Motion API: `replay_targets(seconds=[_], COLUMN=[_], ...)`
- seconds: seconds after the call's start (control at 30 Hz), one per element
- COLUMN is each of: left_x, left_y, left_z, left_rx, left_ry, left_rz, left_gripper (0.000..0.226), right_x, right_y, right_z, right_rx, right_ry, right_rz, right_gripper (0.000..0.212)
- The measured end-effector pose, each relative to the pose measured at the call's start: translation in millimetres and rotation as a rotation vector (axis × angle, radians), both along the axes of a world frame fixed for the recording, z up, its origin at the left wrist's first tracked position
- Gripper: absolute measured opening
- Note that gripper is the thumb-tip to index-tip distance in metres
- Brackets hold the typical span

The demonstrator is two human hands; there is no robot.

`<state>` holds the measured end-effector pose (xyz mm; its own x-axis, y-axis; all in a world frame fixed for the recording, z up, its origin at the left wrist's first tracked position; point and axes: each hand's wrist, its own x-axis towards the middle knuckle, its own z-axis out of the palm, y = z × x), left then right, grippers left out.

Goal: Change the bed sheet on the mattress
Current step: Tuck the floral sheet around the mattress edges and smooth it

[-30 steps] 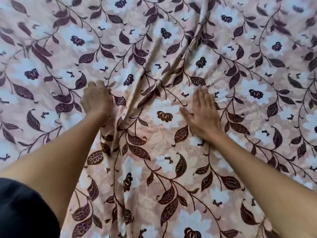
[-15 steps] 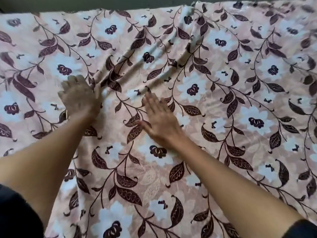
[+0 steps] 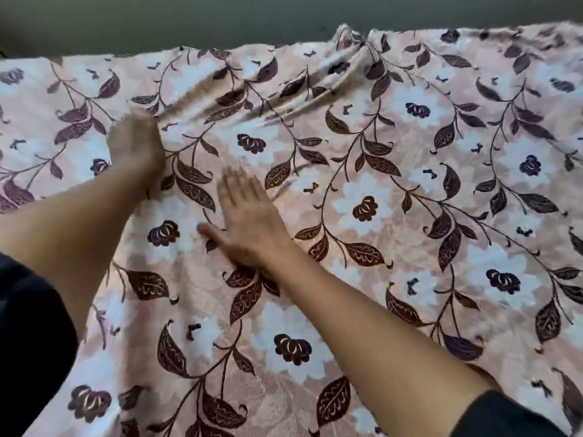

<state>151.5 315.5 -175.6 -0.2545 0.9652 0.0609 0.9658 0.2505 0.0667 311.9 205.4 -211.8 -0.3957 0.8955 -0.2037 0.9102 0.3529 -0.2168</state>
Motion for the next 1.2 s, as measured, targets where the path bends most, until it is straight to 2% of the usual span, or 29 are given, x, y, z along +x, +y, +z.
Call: replay_targets(seconds=[0.07,0.1,0.17,0.2,0.27,0.3,0.37,0.47,0.5,0.57,0.63,0.7,0.73,0.77,0.83,0.87,0.9,0.93,1.0,1.13,1.2], left_x=[2,4,7,8,11,12,18,23,20,12,8,8,9,11,15,20,25,27,29,17,5], left_y=[7,14,25,31,39,42,52,77,83,89,94,105,112,118,131,133,135,142,155,179,187], left_z=[0,4,12,13,10,5,-4,-10,-11,-9,-6,2,7,14,22,22,18,13,7,8,1], left_rx=[-0.020,-0.014,-0.037,-0.076,-0.169,-0.171,-0.149,-0.031,-0.027,-0.038,-0.060,-0.040,-0.017,-0.037,-0.171,-0.215,-0.219,-0.231,-0.226,-0.201,-0.167], left_ry=[-0.011,-0.023,-0.016,0.058,0.216,0.250,0.211,0.158,0.122,0.097,0.064,0.019,0.001,-0.051,-0.025,0.024,-0.016,-0.039,-0.074,-0.077,-0.058], left_rz=[0.038,0.050,0.054,0.018,-0.088,-0.124,-0.148,-0.214,-0.209,-0.198,-0.130,-0.059,-0.036,-0.027,-0.081,-0.131,-0.137,-0.123,-0.106,-0.058,-0.043], left_gripper=[0.029,0.030,0.056,0.073,0.100,0.105,0.091,0.039,0.029,0.024,0.024,0.025,0.028,0.037,0.076,0.091,0.094,0.089,0.079,0.043,0.034], right_x=[2,16,59,86,136,152,163,131,110,68,30,18,26,41,81,103,123,136,142,97,72], right_y=[-3,2,16,25,50,62,90,124,130,134,129,124,124,127,138,143,150,160,180,212,223], right_z=[5,7,4,1,-2,-1,-1,-5,-6,-7,-4,-2,-2,-1,0,0,-1,-1,-2,-4,-4], right_rx=[0.012,0.050,0.129,0.151,0.109,0.064,0.056,0.115,0.108,0.093,0.080,0.090,0.121,0.165,0.196,0.174,0.137,0.107,0.099,0.137,0.171], right_ry=[-0.010,0.005,0.029,0.009,-0.090,-0.119,-0.140,-0.154,-0.131,-0.086,-0.067,-0.070,-0.041,0.001,0.035,-0.012,-0.081,-0.134,-0.161,-0.128,-0.094], right_rz=[0.188,0.174,-0.025,-0.167,-0.434,-0.538,-0.599,-0.532,-0.494,-0.365,-0.126,0.107,0.135,0.076,-0.200,-0.356,-0.490,-0.586,-0.637,-0.526,-0.431], right_gripper=[0.078,0.077,0.075,0.075,0.080,0.083,0.087,0.086,0.086,0.086,0.086,0.081,0.079,0.077,0.078,0.080,0.083,0.085,0.088,0.085,0.084])
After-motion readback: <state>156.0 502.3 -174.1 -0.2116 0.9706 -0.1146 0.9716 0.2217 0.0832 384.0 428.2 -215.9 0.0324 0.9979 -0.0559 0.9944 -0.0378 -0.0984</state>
